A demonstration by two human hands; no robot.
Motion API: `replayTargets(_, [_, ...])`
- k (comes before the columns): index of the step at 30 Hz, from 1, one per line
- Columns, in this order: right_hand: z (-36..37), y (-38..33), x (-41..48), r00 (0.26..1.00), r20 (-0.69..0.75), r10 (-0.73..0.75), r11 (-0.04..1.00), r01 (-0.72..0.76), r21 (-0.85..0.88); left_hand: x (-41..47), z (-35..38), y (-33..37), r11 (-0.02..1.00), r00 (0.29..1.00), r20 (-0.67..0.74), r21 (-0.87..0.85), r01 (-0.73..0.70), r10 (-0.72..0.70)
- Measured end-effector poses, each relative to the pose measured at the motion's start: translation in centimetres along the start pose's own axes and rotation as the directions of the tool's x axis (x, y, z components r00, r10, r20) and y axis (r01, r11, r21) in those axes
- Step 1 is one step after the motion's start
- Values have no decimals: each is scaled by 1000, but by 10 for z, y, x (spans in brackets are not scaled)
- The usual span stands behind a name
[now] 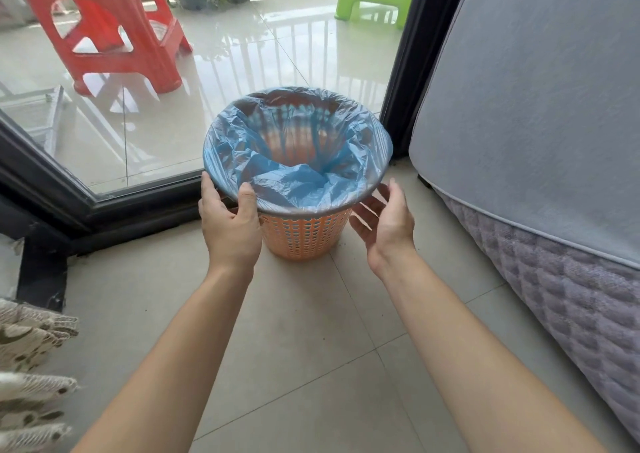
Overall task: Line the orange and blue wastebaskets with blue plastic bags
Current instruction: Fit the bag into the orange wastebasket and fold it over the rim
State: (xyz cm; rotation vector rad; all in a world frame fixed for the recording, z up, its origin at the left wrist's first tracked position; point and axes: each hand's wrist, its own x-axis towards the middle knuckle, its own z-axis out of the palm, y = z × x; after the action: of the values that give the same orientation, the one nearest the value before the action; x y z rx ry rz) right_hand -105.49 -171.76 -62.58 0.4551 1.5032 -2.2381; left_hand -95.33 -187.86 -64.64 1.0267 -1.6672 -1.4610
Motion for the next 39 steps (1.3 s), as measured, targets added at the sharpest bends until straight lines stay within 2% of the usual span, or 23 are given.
replayTargets(4, [-2, -1, 8, 999, -27, 27, 1000, -26, 17, 0, 0, 8, 999, 997, 67, -24, -40, 41])
replayTargets(8, [-12, 7, 15, 999, -35, 40, 998, -42, -44, -4, 0, 16, 998, 991, 124, -1, -57, 57])
replayTargets(11, [-16, 3, 19, 995, -69, 70, 990, -78, -120, -9, 0, 22, 994, 986, 156, -99, -39, 54])
replayTargets(13, [-16, -2, 20, 992, -104, 66, 990, -78, -115, -11, 0, 26, 981, 982, 186, -194, 28, 9])
replayTargets(15, [-14, -5, 21, 981, -192, 0, 990, -26, -135, -11, 0, 25, 943, 982, 152, -294, 155, -114])
replayTargets(17, [-10, -6, 21, 929, -290, -228, 946, 142, -290, -8, 0, 22, 869, 956, 108, -400, 292, -271])
replayTargets(18, [-8, -7, 17, 871, -270, -411, 866, 280, -414, -7, -1, 21, 839, 941, 119, -428, 337, -317])
replayTargets(19, [-6, -7, 11, 773, -174, -610, 720, 448, -530, -8, 0, 19, 827, 931, 143, -428, 365, -336])
replayTargets(20, [-3, -7, 4, 635, -28, -772, 518, 603, -606, -10, 0, 18, 827, 925, 168, -415, 379, -340])
replayTargets(21, [-1, -8, -1, 494, 133, -859, 311, 711, -631, -12, 2, 16, 834, 924, 186, -399, 382, -334])
replayTargets(22, [1, -9, -7, 389, 285, -876, 140, 771, -621, -14, 3, 15, 845, 926, 192, -380, 376, -326])
replayTargets(23, [3, -8, -11, 331, 424, -843, 15, 803, -596, -15, 4, 12, 858, 930, 183, -362, 365, -318])
replayTargets(25, [7, -4, -14, 309, 643, -701, -166, 806, -568, -15, 5, 7, 895, 945, 139, -305, 325, -295])
replayTargets(27, [5, 4, -10, 301, 738, -604, -331, 748, -576, -15, 7, 2, 931, 960, 103, -235, 278, -261])
replayTargets(29, [3, 9, -4, 262, 746, -613, -397, 713, -577, -15, 8, -5, 948, 963, 97, -179, 264, -250])
replayTargets(33, [5, 9, -3, 231, 731, -642, -414, 698, -584, -16, 12, -9, 943, 948, 121, -127, 309, -294])
replayTargets(36, [5, 7, -3, 236, 733, -638, -411, 701, -583, -12, 12, 2, 928, 946, 53, -181, 325, -321])
replayTargets(39, [-1, 3, -2, 226, 743, -630, -404, 722, -562, 3, 6, 14, 941, 964, -34, -230, 249, -263])
